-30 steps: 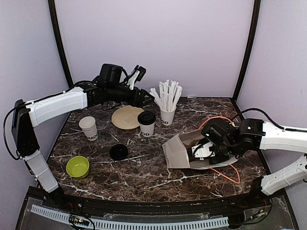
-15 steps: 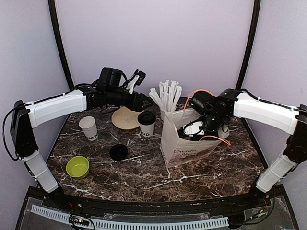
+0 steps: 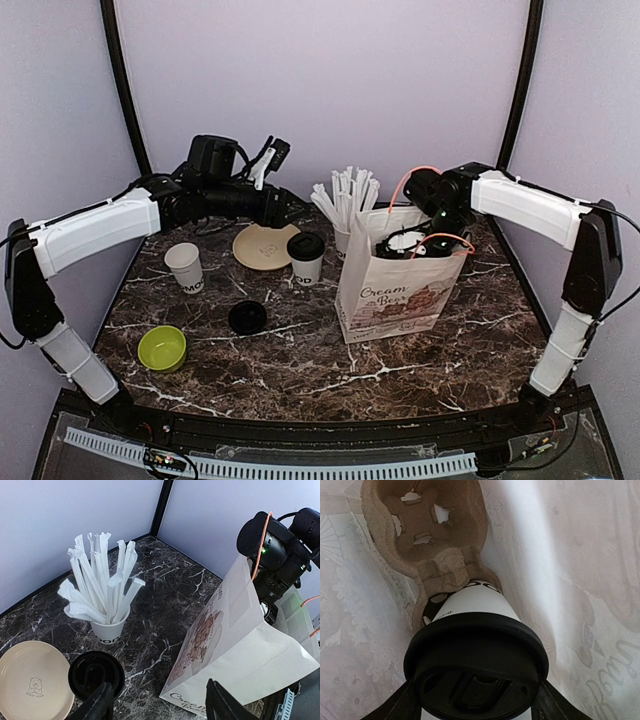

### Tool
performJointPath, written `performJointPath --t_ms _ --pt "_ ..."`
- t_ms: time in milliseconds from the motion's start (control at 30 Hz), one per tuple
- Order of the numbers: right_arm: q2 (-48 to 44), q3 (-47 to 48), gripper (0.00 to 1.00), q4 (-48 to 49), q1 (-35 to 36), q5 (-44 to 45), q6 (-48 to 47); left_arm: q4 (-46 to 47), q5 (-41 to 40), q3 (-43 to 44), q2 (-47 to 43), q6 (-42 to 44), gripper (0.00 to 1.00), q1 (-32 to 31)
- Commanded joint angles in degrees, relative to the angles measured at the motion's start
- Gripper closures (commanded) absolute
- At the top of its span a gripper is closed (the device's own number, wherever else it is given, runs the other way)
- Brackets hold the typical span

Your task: Pack the takeout coffee

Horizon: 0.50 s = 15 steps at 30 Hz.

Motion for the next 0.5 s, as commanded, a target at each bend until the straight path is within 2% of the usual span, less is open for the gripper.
performJointPath --t_ms 0,167,300,400,467 --pt "2.0 -10.5 0.58 0.3 0.8 -2.9 1.0 -0.4 -0.2 -1.8 -4.5 -1.2 0.35 0.3" --pt "0.1 -17.6 0.58 6.4 3.1 1.0 3.8 -1.0 -0.2 -2.9 -6.6 -1.9 0.35 0.3" --pt "-0.3 -14.6 0.57 6.3 3.7 0.8 6.7 -1.7 -0.5 -3.0 -7.9 -2.0 0.35 0.3" --pt "-1.2 -10.8 0.5 5.2 4.1 0.9 7.6 -2.4 -0.8 -2.8 -8.6 -1.9 0.34 0.3" --pt "-1.2 -8.6 0.41 3.2 4.3 -0.4 7.9 -2.9 -1.2 -2.5 -8.9 -1.7 0.34 0.4"
